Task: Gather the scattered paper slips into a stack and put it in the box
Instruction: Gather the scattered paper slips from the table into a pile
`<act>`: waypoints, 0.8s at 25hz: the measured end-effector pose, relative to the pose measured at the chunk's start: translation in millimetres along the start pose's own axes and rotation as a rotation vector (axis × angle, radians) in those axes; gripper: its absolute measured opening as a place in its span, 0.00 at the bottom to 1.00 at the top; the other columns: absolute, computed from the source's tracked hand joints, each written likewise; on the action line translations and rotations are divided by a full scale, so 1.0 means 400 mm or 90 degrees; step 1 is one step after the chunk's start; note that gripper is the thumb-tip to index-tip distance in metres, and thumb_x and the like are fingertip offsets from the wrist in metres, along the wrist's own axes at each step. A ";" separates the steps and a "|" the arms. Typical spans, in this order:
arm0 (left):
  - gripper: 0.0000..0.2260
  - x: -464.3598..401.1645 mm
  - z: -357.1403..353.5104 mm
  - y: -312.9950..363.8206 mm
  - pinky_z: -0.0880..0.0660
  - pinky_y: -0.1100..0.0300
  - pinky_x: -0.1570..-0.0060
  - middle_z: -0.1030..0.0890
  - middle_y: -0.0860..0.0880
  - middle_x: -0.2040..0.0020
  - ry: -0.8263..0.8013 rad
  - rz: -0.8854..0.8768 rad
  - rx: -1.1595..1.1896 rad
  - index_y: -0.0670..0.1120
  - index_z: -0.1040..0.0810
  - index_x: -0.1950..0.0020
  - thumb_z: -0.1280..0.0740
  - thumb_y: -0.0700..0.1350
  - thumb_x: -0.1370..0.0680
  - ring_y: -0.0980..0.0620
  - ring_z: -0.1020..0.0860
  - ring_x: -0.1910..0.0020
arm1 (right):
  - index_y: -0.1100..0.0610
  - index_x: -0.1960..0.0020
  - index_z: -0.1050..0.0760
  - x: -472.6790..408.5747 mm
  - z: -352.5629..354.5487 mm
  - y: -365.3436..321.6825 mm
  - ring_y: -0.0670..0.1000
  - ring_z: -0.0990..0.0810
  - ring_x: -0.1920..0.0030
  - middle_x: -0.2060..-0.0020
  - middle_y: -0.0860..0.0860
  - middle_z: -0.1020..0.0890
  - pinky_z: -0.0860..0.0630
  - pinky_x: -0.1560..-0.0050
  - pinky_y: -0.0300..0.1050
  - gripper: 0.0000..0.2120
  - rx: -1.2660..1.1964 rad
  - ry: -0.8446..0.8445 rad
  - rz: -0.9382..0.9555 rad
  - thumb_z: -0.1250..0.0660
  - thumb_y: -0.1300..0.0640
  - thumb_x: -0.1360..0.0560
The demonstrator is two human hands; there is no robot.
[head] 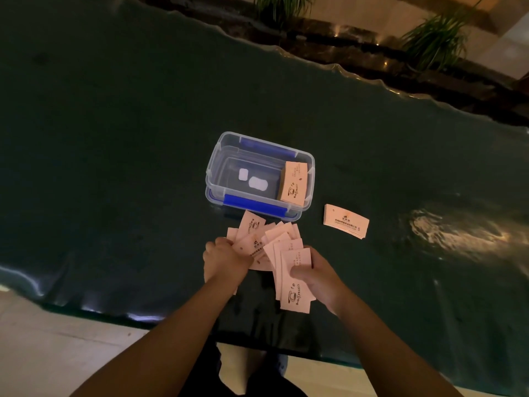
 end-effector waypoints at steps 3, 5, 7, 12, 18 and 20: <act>0.27 0.006 -0.008 0.010 0.24 0.48 0.39 0.23 0.45 0.38 0.000 -0.002 -0.019 0.45 0.27 0.34 0.23 0.50 0.29 0.44 0.26 0.37 | 0.44 0.39 0.27 0.006 0.014 0.016 0.45 0.21 0.43 0.41 0.43 0.19 0.27 0.55 0.42 0.19 -0.022 0.009 0.006 0.30 0.64 0.23; 0.30 0.011 -0.015 0.016 0.24 0.47 0.38 0.24 0.45 0.36 -0.007 -0.024 -0.022 0.47 0.29 0.30 0.23 0.50 0.29 0.44 0.27 0.36 | 0.46 0.37 0.27 0.012 0.023 0.028 0.45 0.21 0.42 0.41 0.44 0.19 0.27 0.55 0.42 0.19 -0.030 0.018 0.005 0.31 0.64 0.22; 0.33 0.011 -0.020 0.021 0.26 0.47 0.38 0.27 0.45 0.33 -0.027 -0.055 -0.044 0.51 0.32 0.25 0.24 0.51 0.28 0.44 0.29 0.34 | 0.46 0.37 0.26 0.018 0.029 0.039 0.44 0.21 0.44 0.42 0.43 0.19 0.27 0.56 0.42 0.18 -0.030 0.026 0.001 0.31 0.63 0.22; 0.30 0.002 -0.015 0.043 0.26 0.49 0.43 0.30 0.47 0.36 -0.032 -0.087 -0.057 0.58 0.32 0.28 0.26 0.52 0.28 0.45 0.31 0.37 | 0.44 0.41 0.26 0.034 0.047 0.070 0.44 0.21 0.45 0.43 0.42 0.18 0.28 0.56 0.42 0.17 -0.033 0.049 -0.004 0.31 0.63 0.22; 0.10 0.034 -0.038 0.085 0.25 0.65 0.60 0.20 0.56 0.51 -0.101 -0.258 0.083 0.59 0.26 0.47 0.34 0.43 0.21 0.54 0.20 0.50 | 0.44 0.40 0.25 0.050 0.075 0.088 0.48 0.18 0.43 0.42 0.45 0.17 0.24 0.53 0.44 0.19 -0.036 0.061 0.018 0.30 0.65 0.23; 0.11 0.041 -0.047 0.087 0.29 0.68 0.59 0.20 0.55 0.48 -0.155 -0.297 0.088 0.58 0.26 0.45 0.36 0.41 0.20 0.55 0.21 0.49 | 0.43 0.41 0.25 0.053 0.083 0.084 0.48 0.17 0.44 0.44 0.45 0.16 0.22 0.52 0.44 0.21 0.002 0.056 0.037 0.28 0.66 0.25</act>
Point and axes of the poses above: each hand's wrist, its own x-axis away from the middle knuckle, its own z-axis out of the back of the hand, y = z × x, the point moved 6 cm from there along -x, towards the middle knuckle
